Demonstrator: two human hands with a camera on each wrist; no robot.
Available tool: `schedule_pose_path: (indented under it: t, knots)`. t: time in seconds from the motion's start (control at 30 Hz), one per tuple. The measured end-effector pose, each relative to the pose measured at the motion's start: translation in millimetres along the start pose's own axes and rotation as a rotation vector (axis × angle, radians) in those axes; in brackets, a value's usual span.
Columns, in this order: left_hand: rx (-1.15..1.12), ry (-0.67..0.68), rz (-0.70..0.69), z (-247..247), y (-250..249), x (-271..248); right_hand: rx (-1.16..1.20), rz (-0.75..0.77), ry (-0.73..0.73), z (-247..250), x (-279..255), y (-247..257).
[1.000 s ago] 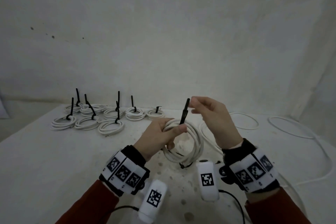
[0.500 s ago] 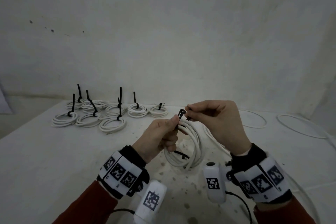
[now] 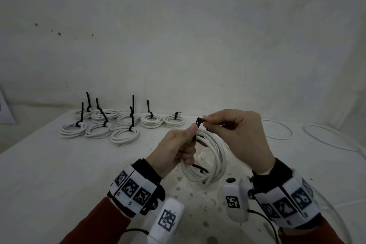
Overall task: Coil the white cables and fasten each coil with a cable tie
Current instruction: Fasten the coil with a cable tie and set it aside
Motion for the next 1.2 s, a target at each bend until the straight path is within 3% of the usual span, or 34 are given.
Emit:
schedule_pose_path:
  t: [0.2, 0.43, 0.67, 0.87, 0.97, 1.2]
  knots:
    - [-0.022, 0.0, 0.129, -2.2, -3.0, -0.7, -0.149, 0.225, 0.038, -2.9, 1.4, 7.0]
    - [-0.042, 0.062, 0.146, -2.6, -3.9, -2.3, -0.224, 0.351, -0.037, -3.4, -0.9, 12.4]
    - [-0.044, -0.015, 0.182, 1.3, 0.3, 0.7, -0.02, 0.249, -0.041, -7.9, -4.1, 16.9]
    - [-0.037, -0.118, 0.102, 7.7, -2.0, 1.7, 0.129, -0.032, 0.034, -1.3, 3.1, 11.6]
    - [0.0, -0.142, 0.109, 5.0, -2.1, 1.2, 0.079, -0.012, 0.007, -3.2, 1.8, 12.3]
    - [0.021, -0.16, 0.092, -2.4, -5.4, -3.6, -0.046, 0.2, -0.038, 0.7, -0.5, 25.8]
Point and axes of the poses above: each hand's wrist, its own x-axis towards the middle knuckle, its own z-axis out of the back of the hand, y = z × x, the point moved 4 cm from there along x, towards the middle knuckle, and after that the axes turned 13 degrees about z, right-handed, at the moved point
